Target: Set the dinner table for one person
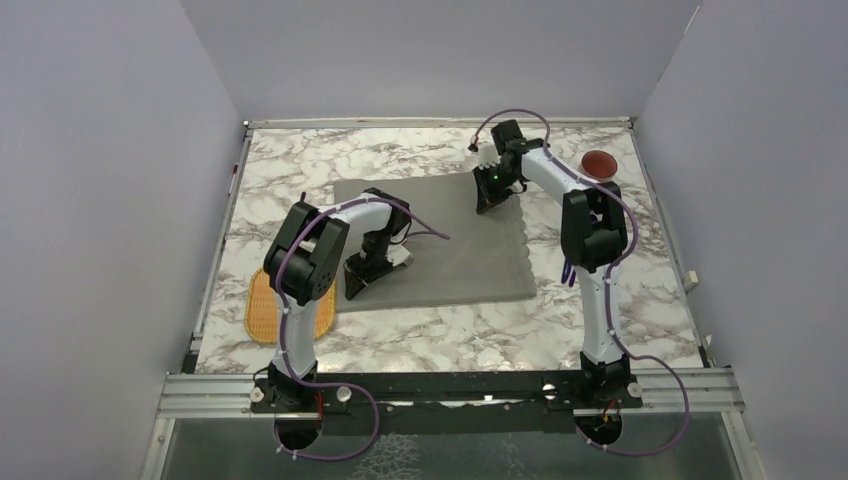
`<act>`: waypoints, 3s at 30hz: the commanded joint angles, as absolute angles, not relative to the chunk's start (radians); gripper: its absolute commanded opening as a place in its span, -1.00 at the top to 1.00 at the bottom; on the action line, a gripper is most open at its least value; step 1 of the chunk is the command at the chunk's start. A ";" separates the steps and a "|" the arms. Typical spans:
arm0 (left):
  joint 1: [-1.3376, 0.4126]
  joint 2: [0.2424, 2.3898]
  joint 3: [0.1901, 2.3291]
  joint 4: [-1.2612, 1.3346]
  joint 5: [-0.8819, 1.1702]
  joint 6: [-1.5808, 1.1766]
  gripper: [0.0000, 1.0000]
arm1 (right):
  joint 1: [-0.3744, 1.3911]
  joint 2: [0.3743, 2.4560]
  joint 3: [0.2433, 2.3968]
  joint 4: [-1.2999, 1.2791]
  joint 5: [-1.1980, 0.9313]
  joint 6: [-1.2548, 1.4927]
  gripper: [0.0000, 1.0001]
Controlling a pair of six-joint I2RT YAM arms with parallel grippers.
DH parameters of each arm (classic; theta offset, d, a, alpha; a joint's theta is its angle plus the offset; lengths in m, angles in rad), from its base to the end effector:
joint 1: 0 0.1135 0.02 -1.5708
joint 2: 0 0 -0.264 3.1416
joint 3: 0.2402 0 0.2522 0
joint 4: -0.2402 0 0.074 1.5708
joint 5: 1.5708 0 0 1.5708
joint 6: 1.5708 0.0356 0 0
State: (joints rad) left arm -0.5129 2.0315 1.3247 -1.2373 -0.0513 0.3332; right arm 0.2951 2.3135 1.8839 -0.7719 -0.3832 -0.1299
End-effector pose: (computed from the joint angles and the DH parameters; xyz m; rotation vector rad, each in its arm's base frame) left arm 0.2820 -0.1567 0.1345 -1.1503 -2.5221 -0.1178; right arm 0.4600 0.1537 0.1607 -0.6775 2.6678 0.5741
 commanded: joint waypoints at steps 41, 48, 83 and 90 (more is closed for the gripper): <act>-0.525 1.940 1.527 -1.147 -0.043 0.312 1.00 | 0.289 2.374 1.775 -0.678 0.117 -0.052 0.99; -0.525 1.882 1.668 -1.119 0.033 0.317 1.00 | 0.289 2.373 1.772 -0.686 0.104 -0.049 0.99; -0.454 2.039 1.608 -0.387 -0.284 0.247 1.00 | 0.289 1.928 1.562 -0.863 -0.093 -0.124 0.99; -0.409 2.174 1.728 -0.333 -0.283 0.267 1.00 | 0.289 1.937 1.510 -0.853 -0.134 -0.144 0.99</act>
State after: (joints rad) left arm -0.4316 2.1269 1.6470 -0.4156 -0.2588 0.2623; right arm 0.2878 1.9350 1.5326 -0.8398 -0.0826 -0.1200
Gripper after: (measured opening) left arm 0.007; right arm 0.012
